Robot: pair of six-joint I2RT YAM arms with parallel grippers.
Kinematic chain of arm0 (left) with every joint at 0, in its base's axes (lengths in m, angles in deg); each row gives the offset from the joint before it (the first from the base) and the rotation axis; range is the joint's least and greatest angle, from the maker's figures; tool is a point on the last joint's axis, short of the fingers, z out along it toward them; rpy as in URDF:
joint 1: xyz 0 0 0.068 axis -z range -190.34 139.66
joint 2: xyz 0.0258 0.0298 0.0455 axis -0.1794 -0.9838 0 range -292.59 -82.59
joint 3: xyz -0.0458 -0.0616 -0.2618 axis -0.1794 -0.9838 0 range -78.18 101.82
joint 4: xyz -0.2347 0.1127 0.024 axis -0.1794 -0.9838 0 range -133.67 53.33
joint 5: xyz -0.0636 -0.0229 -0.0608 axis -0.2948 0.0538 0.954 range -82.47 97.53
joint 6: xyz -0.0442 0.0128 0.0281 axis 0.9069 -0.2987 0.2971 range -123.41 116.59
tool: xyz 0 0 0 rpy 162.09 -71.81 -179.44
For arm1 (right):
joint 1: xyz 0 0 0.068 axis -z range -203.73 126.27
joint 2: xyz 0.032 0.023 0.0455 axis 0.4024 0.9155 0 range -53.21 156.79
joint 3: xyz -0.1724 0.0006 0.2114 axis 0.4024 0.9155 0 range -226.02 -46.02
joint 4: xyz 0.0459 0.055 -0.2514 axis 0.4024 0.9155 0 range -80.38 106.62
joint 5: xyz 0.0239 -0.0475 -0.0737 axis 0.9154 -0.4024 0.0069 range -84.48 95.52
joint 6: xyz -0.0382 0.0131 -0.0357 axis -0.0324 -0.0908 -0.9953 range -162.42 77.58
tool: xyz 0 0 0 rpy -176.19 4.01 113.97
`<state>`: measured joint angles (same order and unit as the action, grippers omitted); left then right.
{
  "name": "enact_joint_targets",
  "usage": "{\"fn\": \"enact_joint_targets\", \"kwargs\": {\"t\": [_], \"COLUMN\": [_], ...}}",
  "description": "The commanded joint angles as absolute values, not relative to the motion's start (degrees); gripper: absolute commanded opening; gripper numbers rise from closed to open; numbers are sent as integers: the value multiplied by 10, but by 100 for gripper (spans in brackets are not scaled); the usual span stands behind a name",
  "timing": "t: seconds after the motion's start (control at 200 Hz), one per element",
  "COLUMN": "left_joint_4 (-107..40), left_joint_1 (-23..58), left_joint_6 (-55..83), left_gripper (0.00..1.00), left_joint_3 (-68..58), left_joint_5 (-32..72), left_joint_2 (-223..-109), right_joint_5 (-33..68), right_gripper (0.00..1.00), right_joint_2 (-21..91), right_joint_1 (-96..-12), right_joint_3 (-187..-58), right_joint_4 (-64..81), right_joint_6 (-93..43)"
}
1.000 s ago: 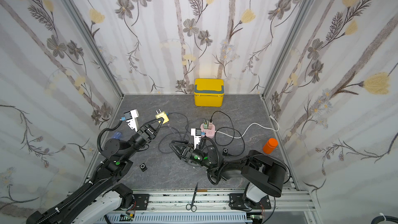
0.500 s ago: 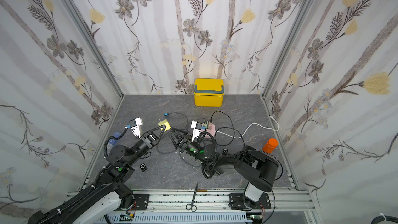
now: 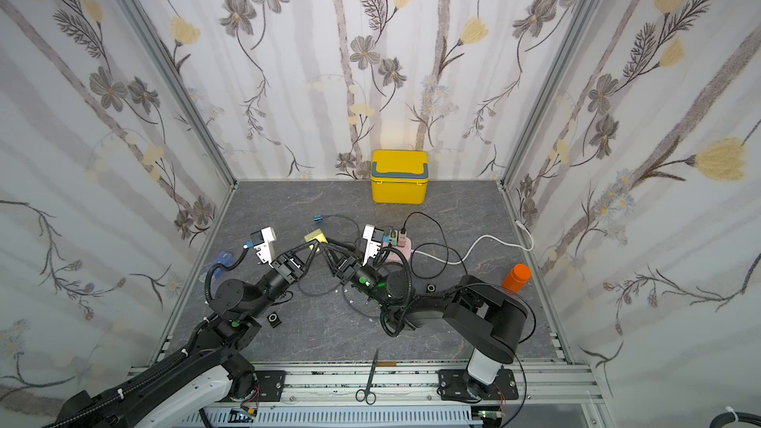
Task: Charge mp3
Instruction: Pick up the plug from the center of the board.
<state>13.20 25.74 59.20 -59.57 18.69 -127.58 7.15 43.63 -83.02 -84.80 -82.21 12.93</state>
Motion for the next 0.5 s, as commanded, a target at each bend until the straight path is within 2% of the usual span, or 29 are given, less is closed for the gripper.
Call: {"fn": "enact_joint_targets", "kwargs": {"t": [0.0,0.175,0.345,0.435,0.495], "left_joint_4": [161,164,165,162,158], "left_joint_1": [258,264,272,274,274], "left_joint_6": [587,583,578,575,574], "left_gripper": [10,11,13,20,30], "left_joint_3": [-593,-593,-590,-586,-583], "left_joint_5": [182,183,184,185,187], "left_joint_2": [-1277,-1285,-1293,-1299,-1301], "right_joint_5": [86,97,103,108,113], "right_gripper": [41,33,14,10,5], "right_joint_2": [437,441,436,434,431], "right_joint_1": [-831,-831,-831,-830,-830], "right_joint_3": [-853,-864,-868,-868,-864], "right_joint_4": [-961,-961,-962,-961,-960], "right_joint_6": [151,171,171,176,176]}}
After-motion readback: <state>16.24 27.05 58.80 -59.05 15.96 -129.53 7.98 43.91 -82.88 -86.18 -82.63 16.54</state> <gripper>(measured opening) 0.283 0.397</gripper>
